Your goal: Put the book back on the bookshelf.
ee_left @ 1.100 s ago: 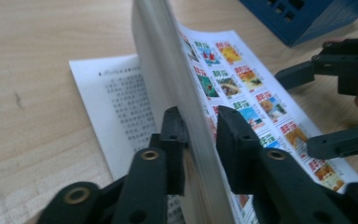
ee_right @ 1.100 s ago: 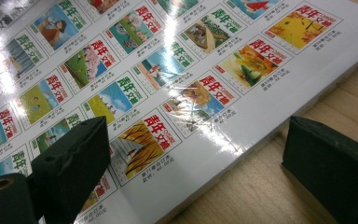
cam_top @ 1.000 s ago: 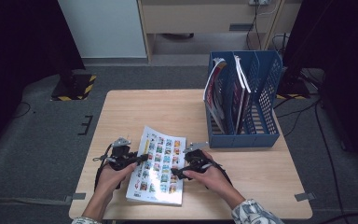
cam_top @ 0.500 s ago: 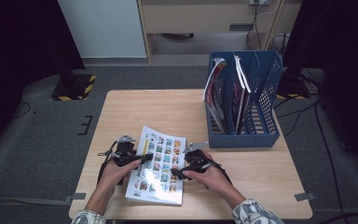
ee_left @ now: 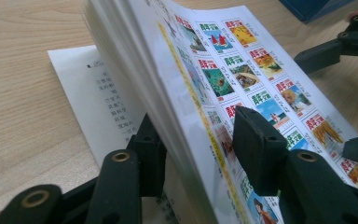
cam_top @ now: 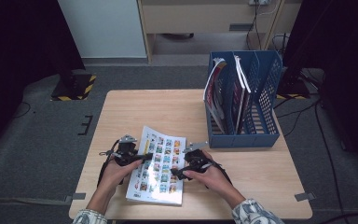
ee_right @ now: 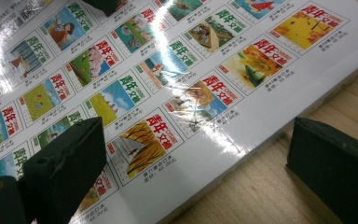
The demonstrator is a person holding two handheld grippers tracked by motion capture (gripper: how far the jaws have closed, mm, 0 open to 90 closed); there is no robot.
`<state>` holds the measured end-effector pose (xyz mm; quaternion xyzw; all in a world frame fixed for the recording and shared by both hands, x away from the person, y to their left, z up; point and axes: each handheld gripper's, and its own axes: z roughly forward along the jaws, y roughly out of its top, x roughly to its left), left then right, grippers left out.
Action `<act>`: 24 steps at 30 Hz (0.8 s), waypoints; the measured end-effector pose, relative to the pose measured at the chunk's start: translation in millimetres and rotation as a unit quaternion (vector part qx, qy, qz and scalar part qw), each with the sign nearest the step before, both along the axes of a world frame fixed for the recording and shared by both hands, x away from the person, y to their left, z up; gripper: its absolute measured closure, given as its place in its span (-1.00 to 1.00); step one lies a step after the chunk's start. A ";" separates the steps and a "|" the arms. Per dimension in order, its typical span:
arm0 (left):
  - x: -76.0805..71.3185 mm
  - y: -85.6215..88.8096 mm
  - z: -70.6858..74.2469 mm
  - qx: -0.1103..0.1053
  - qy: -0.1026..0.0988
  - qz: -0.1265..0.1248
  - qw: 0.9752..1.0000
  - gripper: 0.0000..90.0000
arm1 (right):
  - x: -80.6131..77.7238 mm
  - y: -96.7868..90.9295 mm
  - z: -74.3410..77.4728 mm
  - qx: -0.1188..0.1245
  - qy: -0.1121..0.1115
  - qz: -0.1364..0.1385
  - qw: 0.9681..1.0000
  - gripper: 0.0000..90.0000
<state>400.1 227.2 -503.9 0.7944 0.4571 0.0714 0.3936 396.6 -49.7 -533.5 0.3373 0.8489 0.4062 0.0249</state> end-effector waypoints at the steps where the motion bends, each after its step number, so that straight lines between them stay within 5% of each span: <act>1: -0.9 -1.0 0.7 0.004 -0.003 0.005 1.000 0.30 | 0.1 0.0 -0.1 0.000 -0.001 0.000 1.000 -0.89; 14: -10.6 -3.4 9.8 0.009 -0.037 0.017 0.999 0.66 | -0.2 -1.3 0.3 0.001 -0.002 -0.005 1.000 -0.83; 24: -18.0 -2.5 21.5 -0.029 -0.059 0.011 0.998 0.74 | 0.5 -4.2 2.2 0.009 0.006 -0.010 1.000 -0.79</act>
